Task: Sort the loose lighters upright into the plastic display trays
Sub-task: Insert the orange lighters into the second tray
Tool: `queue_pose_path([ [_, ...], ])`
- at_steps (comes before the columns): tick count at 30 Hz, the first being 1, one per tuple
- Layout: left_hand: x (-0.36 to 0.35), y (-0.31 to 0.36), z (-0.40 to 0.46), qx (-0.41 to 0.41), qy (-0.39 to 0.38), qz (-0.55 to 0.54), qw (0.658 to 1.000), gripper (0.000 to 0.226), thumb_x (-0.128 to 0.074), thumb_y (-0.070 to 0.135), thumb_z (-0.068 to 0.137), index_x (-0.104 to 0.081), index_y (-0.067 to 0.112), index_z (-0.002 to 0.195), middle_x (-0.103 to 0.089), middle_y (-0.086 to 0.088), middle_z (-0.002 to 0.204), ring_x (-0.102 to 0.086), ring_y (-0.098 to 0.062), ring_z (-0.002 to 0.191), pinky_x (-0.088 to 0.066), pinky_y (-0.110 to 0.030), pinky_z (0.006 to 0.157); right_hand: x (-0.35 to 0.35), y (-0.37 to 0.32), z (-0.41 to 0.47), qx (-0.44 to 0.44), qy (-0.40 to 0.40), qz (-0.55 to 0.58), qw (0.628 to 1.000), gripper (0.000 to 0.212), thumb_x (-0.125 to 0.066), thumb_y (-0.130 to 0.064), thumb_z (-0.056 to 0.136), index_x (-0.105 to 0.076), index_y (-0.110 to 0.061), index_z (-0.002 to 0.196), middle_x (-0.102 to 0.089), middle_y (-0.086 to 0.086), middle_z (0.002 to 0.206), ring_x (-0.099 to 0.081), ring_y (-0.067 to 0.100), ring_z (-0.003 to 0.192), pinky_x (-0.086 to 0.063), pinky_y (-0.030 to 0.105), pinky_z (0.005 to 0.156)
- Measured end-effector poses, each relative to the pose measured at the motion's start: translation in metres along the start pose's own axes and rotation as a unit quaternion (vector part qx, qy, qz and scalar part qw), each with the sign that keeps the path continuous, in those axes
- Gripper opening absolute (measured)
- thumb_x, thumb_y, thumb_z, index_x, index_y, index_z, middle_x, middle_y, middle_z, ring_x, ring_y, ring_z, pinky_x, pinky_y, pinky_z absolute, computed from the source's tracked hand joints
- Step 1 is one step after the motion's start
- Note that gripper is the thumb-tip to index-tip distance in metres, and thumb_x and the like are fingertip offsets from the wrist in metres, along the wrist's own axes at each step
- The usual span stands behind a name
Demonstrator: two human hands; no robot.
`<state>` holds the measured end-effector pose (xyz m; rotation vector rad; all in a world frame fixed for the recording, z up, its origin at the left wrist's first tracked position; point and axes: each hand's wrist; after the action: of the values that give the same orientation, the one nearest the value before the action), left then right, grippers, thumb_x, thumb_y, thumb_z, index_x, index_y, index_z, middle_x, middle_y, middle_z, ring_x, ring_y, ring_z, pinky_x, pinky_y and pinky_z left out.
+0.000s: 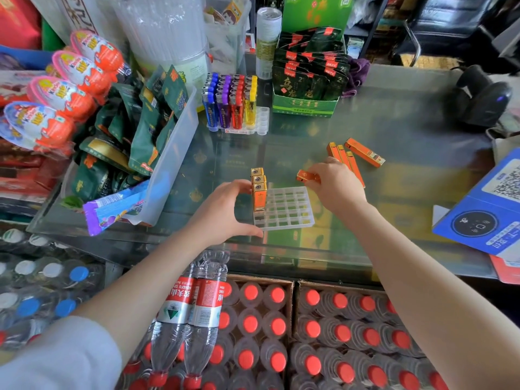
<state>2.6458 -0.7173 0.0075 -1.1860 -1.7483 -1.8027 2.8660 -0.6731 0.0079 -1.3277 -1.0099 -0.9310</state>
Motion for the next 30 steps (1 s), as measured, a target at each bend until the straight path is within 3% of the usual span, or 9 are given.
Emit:
queue_pose_path([
  [4, -0.001, -0.001, -0.003, -0.006, 0.01, 0.005, 1.0, 0.08, -0.082, 0.041, 0.055, -0.042, 0.024, 0.122, -0.046, 0.004, 0.129, -0.04, -0.011, 0.117, -0.027, -0.021, 0.088, 0.005, -0.001, -0.007, 0.031, 0.025, 0.077, 0.996, 0.019, -0.055, -0.021, 0.089, -0.06, -0.011, 0.104, -0.061, 0.005, 0.095, -0.058, 0.028, 0.082, -0.049, 0.036, 0.064],
  [6, -0.002, -0.003, -0.005, -0.012, 0.015, -0.001, 1.0, 0.078, -0.082, 0.039, 0.056, -0.043, 0.024, 0.122, -0.047, 0.003, 0.13, -0.04, -0.011, 0.118, -0.027, -0.021, 0.089, 0.009, -0.007, -0.015, 0.043, 0.051, 0.175, 0.982, 0.017, -0.053, -0.019, 0.09, -0.056, -0.011, 0.105, -0.062, -0.004, 0.085, -0.057, 0.019, 0.072, -0.049, 0.033, 0.063],
  [8, -0.003, -0.004, -0.006, -0.018, 0.021, -0.008, 1.0, 0.078, -0.082, 0.037, 0.057, -0.043, 0.023, 0.123, -0.048, 0.002, 0.13, -0.04, -0.012, 0.119, -0.029, -0.024, 0.093, 0.012, -0.016, -0.025, 0.038, 0.058, 0.308, 0.949, 0.009, -0.052, -0.016, 0.091, -0.053, -0.018, 0.1, -0.062, -0.006, 0.08, -0.056, 0.013, 0.065, -0.047, 0.023, 0.06],
  [11, -0.005, -0.006, -0.006, -0.022, 0.025, -0.009, 0.999, 0.079, -0.082, 0.037, 0.057, -0.044, 0.021, 0.124, -0.048, 0.001, 0.13, -0.041, -0.015, 0.12, -0.031, -0.026, 0.095, 0.013, -0.032, -0.037, -0.013, 0.022, 0.51, 0.86, 0.012, -0.05, -0.011, 0.092, -0.053, -0.016, 0.102, -0.066, 0.005, 0.088, -0.056, 0.009, 0.062, -0.045, 0.018, 0.057],
  [14, -0.006, -0.008, -0.006, -0.025, 0.028, -0.009, 0.999, 0.081, -0.082, 0.039, 0.056, -0.043, 0.022, 0.125, -0.048, 0.002, 0.13, -0.04, -0.013, 0.12, -0.028, -0.023, 0.094, 0.008, -0.043, -0.042, -0.035, -0.02, 0.573, 0.819, 0.007, -0.052, -0.008, 0.091, -0.055, -0.01, 0.097, -0.065, 0.004, 0.077, -0.047, 0.007, 0.053, -0.039, 0.017, 0.05],
  [19, -0.005, -0.013, -0.008, -0.023, 0.03, -0.019, 0.999, 0.082, -0.082, 0.041, 0.054, -0.043, 0.022, 0.124, -0.048, 0.002, 0.129, -0.04, -0.012, 0.119, -0.029, -0.022, 0.092, -0.001, -0.05, -0.036, -0.011, -0.007, 0.524, 0.852, 0.01, -0.054, -0.007, 0.088, -0.054, -0.015, 0.092, -0.068, 0.008, 0.092, -0.062, 0.011, 0.075, -0.045, 0.015, 0.065],
  [22, -0.005, -0.017, -0.011, -0.031, 0.026, -0.022, 0.999, 0.081, -0.082, 0.041, 0.055, -0.043, 0.024, 0.125, -0.048, 0.004, 0.128, -0.039, -0.007, 0.116, -0.028, -0.02, 0.09, -0.002, -0.054, -0.033, 0.026, -0.001, 0.496, 0.868, 0.016, -0.047, 0.002, 0.087, -0.052, -0.008, 0.099, -0.068, 0.003, 0.095, -0.066, 0.017, 0.082, -0.054, 0.028, 0.077],
  [26, -0.003, -0.018, -0.012, -0.035, 0.021, -0.033, 0.999, 0.08, -0.081, 0.04, 0.057, -0.042, 0.027, 0.125, -0.047, 0.007, 0.128, -0.034, 0.002, 0.11, -0.026, -0.016, 0.089, -0.003, -0.057, -0.031, 0.041, -0.007, 0.419, 0.907, 0.02, -0.042, 0.001, 0.084, -0.055, -0.011, 0.093, -0.066, -0.006, 0.083, -0.045, 0.008, 0.052, -0.041, 0.022, 0.052],
  [30, -0.004, -0.018, -0.012, -0.04, 0.018, -0.039, 0.998, 0.079, -0.08, 0.04, 0.058, -0.042, 0.028, 0.126, -0.047, 0.008, 0.129, -0.032, 0.004, 0.109, -0.027, -0.018, 0.089, 0.005, -0.054, -0.024, 0.093, -0.028, 0.351, 0.931, 0.019, -0.053, -0.007, 0.089, -0.058, -0.018, 0.103, -0.058, -0.003, 0.093, -0.055, 0.006, 0.07, -0.044, 0.013, 0.066],
])
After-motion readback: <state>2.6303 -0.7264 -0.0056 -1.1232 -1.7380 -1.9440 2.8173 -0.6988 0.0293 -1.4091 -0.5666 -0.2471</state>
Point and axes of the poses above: each hand's wrist, its own z-axis towards the middle knuckle, its own x-axis out of the back of the hand, y = z × x
